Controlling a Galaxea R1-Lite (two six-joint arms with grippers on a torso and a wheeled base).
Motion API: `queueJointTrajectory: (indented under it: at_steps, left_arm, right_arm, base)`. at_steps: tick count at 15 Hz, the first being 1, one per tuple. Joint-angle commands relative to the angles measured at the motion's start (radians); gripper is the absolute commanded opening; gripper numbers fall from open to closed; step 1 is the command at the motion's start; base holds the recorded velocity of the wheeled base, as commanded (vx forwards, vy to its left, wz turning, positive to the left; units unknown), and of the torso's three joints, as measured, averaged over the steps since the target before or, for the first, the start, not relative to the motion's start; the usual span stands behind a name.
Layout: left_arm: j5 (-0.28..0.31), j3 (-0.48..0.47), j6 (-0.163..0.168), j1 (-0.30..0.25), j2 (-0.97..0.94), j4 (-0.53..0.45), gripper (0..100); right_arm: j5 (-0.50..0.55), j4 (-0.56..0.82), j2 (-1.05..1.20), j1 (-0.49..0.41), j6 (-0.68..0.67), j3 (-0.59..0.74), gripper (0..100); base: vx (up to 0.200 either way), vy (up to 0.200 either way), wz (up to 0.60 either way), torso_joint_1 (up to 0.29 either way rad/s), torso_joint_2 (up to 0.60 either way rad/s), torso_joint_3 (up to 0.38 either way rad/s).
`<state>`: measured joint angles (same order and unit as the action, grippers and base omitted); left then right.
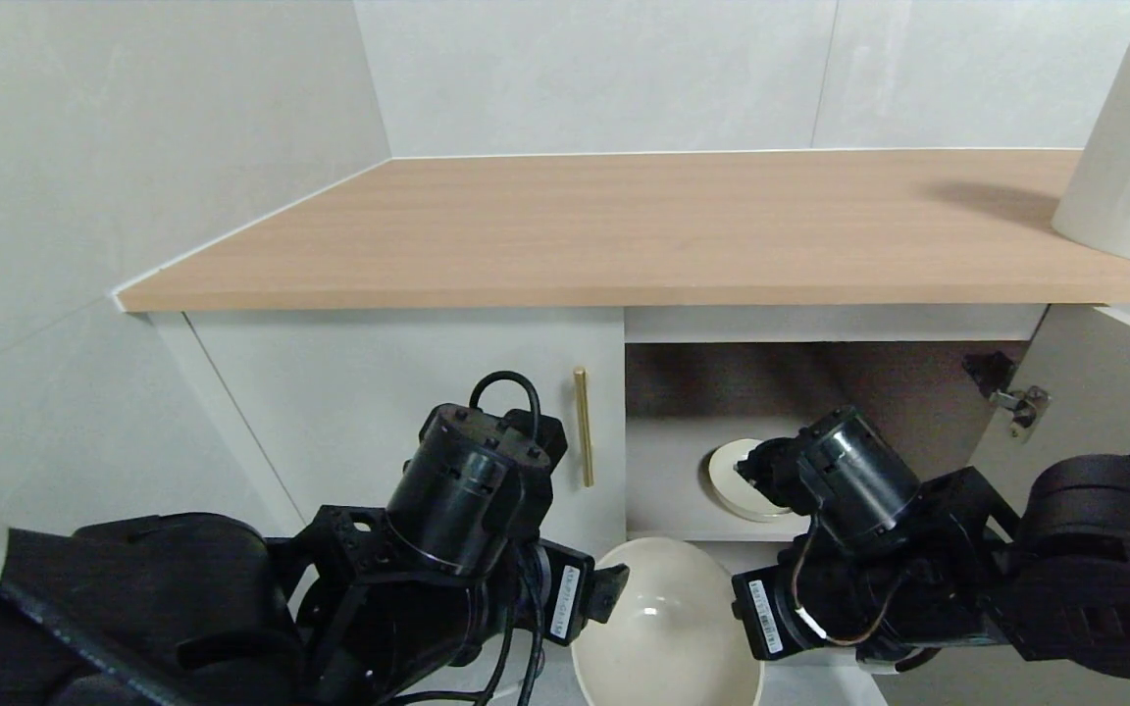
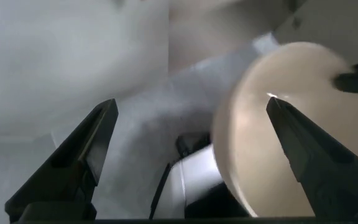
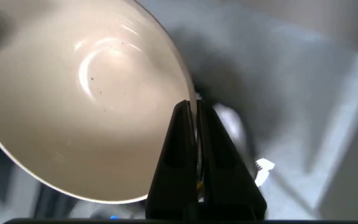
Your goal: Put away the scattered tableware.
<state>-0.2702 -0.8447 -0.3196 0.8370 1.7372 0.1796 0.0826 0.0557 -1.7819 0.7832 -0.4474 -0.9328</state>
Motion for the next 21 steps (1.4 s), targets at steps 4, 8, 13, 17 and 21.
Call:
queueJointTrajectory:
  at_steps: [4, 8, 13, 17, 21]
  left_arm:
    - [-0.001, 0.003, -0.004, -0.006, -0.008, 0.014, 100]
    - [-0.001, 0.003, -0.006, -0.007, -0.01, 0.023, 100]
    - [-0.001, 0.003, -0.006, -0.009, -0.008, 0.023, 100]
    - [-0.001, 0.003, -0.006, -0.009, -0.005, 0.023, 100]
    - [-0.001, 0.003, -0.006, -0.009, -0.002, 0.023, 100]
  right_arm:
    - [0.201, -0.131, -0.06, -0.068, -0.008, 0.038, 0]
    - [0.232, -0.3, -0.106, -0.222, -0.036, 0.035, 0]
    - [0.232, -0.416, -0.214, -0.349, -0.071, -0.015, 0]
    - [0.227, -0.419, -0.26, -0.412, -0.082, -0.061, 0]
    - [0.223, -0.422, -0.294, -0.45, -0.111, -0.097, 0]
  base:
    - [0.0, 0.0, 0.0, 0.0, 0.0, 0.0]
    - [0.0, 0.0, 0.0, 0.0, 0.0, 0.0]
    - [0.0, 0.0, 0.0, 0.0, 0.0, 0.0]
    - [0.0, 0.0, 0.0, 0.0, 0.0, 0.0]
    - [0.0, 0.0, 0.0, 0.0, 0.0, 0.0]
